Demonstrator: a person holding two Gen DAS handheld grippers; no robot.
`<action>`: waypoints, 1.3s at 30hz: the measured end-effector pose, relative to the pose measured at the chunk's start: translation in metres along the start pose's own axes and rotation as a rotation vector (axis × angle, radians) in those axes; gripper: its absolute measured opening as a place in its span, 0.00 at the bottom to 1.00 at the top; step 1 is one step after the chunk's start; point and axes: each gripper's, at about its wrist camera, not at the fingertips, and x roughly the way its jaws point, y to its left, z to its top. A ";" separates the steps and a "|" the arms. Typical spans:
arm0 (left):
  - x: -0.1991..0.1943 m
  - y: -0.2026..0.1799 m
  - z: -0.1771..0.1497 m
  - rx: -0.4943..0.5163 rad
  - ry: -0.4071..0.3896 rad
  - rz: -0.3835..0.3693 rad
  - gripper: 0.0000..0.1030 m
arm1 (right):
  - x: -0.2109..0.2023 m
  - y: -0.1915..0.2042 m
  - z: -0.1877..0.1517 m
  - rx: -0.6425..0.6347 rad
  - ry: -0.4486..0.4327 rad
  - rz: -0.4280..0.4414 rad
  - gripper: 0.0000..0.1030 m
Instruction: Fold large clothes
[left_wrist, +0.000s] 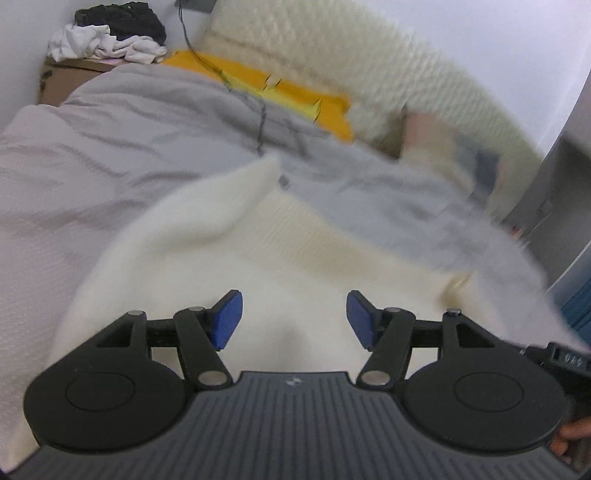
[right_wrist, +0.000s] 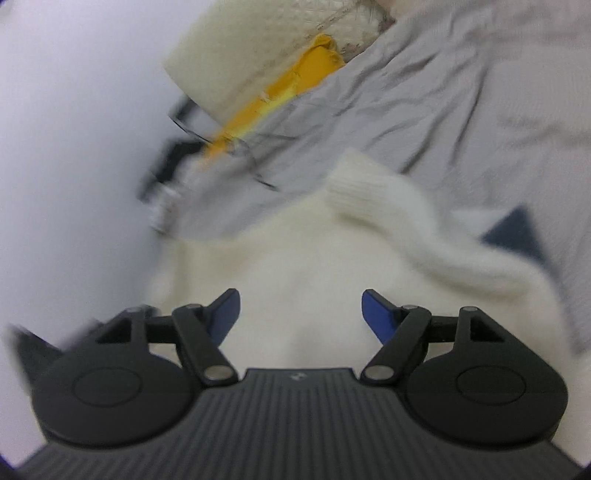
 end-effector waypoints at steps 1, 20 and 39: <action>0.006 -0.001 -0.001 0.017 0.009 0.029 0.66 | 0.003 0.000 0.000 -0.035 -0.007 -0.046 0.66; 0.056 0.010 0.011 0.115 -0.064 0.288 0.66 | 0.057 -0.045 0.024 -0.133 -0.105 -0.362 0.44; 0.017 -0.021 -0.014 0.193 -0.029 0.192 0.66 | 0.000 -0.004 0.001 -0.184 -0.131 -0.275 0.48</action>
